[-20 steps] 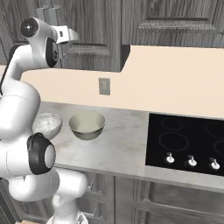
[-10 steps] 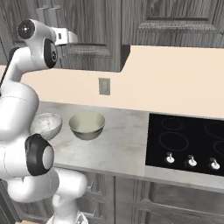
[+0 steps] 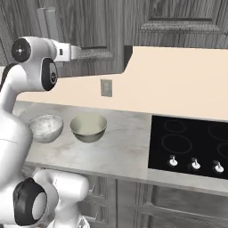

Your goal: Open the cabinet. Pick the bowls from the counter and place them in the cabinet. Then close the cabinet.

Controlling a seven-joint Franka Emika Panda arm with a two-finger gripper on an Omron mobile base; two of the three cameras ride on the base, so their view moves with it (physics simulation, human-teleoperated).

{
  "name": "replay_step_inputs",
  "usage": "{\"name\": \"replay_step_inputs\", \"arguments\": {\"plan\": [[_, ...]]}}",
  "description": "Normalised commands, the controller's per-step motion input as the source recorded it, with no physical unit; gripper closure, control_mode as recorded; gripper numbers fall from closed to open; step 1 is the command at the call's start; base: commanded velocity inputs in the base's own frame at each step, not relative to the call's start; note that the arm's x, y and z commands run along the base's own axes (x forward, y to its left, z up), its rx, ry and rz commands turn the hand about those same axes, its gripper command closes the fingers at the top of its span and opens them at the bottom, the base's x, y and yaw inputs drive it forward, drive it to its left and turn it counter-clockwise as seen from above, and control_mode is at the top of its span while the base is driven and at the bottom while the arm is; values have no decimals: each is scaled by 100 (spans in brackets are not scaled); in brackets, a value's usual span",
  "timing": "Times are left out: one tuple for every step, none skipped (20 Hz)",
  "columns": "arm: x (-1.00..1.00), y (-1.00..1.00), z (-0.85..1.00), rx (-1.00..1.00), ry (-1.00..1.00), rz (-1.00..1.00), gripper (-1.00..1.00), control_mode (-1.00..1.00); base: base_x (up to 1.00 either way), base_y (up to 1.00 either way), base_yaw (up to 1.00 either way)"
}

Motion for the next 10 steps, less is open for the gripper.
{"name": "replay_step_inputs", "arguments": {"plan": [[-100,-100,6,9,-37,0,100,-100,0,0,0],[-100,-100,6,9,-36,0,100,-100,0,0,0],[-96,-100,6,9,-35,0,100,-100,0,0,0],[-86,-100,6,9,-33,0,100,-100,0,0,0],[-80,-100,7,9,-31,0,100,-100,0,0,0],[-66,-100,9,11,-26,0,100,-100,0,0,0],[-59,-100,9,13,-22,0,100,-100,0,0,0],[-56,-100,14,13,-20,0,100,-100,0,0,0],[-49,-100,15,13,-18,0,100,-100,0,0,0],[-34,-100,18,14,-13,0,100,-100,0,0,0]]}}
